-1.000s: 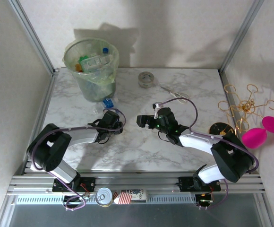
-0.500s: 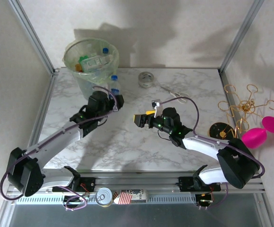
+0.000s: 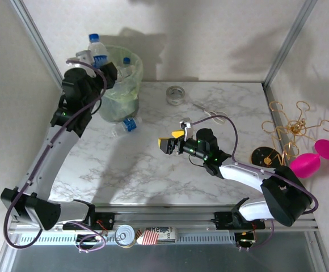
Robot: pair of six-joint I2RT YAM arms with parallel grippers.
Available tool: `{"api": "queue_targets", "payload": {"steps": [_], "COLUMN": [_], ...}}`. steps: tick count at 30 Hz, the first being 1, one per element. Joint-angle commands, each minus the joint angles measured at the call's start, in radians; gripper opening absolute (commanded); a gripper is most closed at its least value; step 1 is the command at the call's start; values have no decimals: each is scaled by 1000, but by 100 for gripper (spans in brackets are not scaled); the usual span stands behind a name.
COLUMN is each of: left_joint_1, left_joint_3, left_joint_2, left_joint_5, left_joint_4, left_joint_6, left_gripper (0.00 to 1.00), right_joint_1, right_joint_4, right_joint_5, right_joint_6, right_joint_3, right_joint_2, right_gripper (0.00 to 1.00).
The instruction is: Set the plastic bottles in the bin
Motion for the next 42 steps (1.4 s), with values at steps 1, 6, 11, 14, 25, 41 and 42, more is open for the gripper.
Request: {"api": "queue_targets", "payload": {"steps": [1, 6, 11, 14, 25, 41, 42], "left_joint_1": [73, 195, 258, 278, 292, 278, 278], "left_joint_3": [73, 219, 404, 534, 625, 635, 634], "left_joint_2": [73, 210, 363, 471, 627, 599, 591], "left_joint_5": [34, 107, 165, 174, 214, 173, 171], "left_joint_4": [-20, -87, -208, -323, -440, -433, -428], "left_joint_6": [40, 32, 49, 82, 155, 149, 147], "left_gripper": [50, 50, 51, 50, 53, 100, 99], "right_joint_1": [-5, -5, -5, -5, -5, -5, -5], "right_joint_4": [10, -8, -17, -18, -28, -30, -28], "right_joint_5": [-14, 11, 30, 30, 46, 49, 51], "right_joint_6": [-34, -40, -44, -39, -37, -34, -33], "right_joint_3": [16, -2, -13, -14, -26, -27, -28], "right_joint_2": [-17, -41, -52, -48, -72, -74, -73], "right_gripper": [99, 99, 99, 99, 99, 99, 99]}}
